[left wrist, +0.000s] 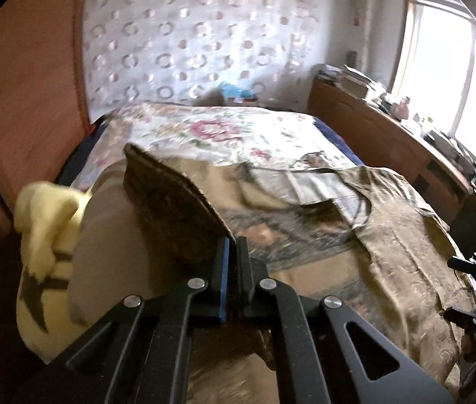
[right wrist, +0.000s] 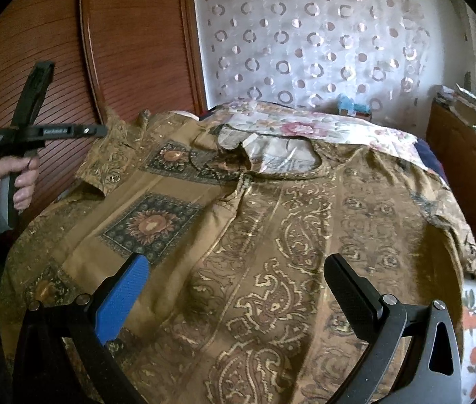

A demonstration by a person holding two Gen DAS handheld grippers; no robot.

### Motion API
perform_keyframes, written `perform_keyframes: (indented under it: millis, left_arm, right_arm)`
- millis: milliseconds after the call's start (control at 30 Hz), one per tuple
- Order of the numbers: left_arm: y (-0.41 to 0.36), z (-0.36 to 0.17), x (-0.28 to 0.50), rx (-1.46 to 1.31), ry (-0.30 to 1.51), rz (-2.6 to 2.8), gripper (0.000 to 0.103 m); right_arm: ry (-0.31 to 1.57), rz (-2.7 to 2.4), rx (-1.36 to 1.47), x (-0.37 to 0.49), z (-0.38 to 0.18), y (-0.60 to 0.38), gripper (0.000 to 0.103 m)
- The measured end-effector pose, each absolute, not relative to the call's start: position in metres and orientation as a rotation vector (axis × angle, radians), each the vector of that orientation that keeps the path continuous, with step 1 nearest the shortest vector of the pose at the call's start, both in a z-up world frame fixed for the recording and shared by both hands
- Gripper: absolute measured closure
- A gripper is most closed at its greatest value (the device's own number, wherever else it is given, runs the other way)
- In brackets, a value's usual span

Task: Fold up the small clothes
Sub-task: 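Fold the grasped side panel over the shirt body and open the left gripper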

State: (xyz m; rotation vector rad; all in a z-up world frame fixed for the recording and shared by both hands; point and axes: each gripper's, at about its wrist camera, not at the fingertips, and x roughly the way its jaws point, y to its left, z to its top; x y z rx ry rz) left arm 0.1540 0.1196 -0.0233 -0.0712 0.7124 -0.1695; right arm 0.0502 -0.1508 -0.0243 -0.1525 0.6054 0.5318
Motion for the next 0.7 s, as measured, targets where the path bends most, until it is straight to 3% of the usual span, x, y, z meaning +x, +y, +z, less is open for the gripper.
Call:
perform_keyframes:
  millis: [267, 300, 433, 500, 567, 700]
  left_arm:
    - [0.079, -0.016, 0.169, 0.013, 0.727, -0.253, 0.096]
    - [0.077, -0.015, 0.167, 0.014, 0.728, -0.252, 0.093]
    - [0.08, -0.009, 0.154, 0.005, 0.7, -0.239, 0.06]
    - [0.081, -0.008, 0.148, 0.006, 0.693, -0.225, 0.057]
    - [0.084, -0.01, 0.139, 0.007, 0.688, -0.208, 0.043]
    - [0.084, -0.016, 0.119, 0.027, 0.674, -0.168, 0.038]
  right_arm:
    - [0.6, 0.514, -0.153, 0.045, -0.021, -0.16, 0.0]
    - [0.601, 0.512, -0.152, 0.045, -0.021, -0.161, 0.0]
    - [0.608, 0.504, -0.141, 0.047, -0.022, -0.166, 0.0]
    - [0.61, 0.499, -0.138, 0.048, -0.021, -0.169, 0.0]
    - [0.609, 0.492, -0.135, 0.048, -0.021, -0.173, 0.0]
    - [0.61, 0.478, -0.127, 0.049, -0.021, -0.181, 0.0]
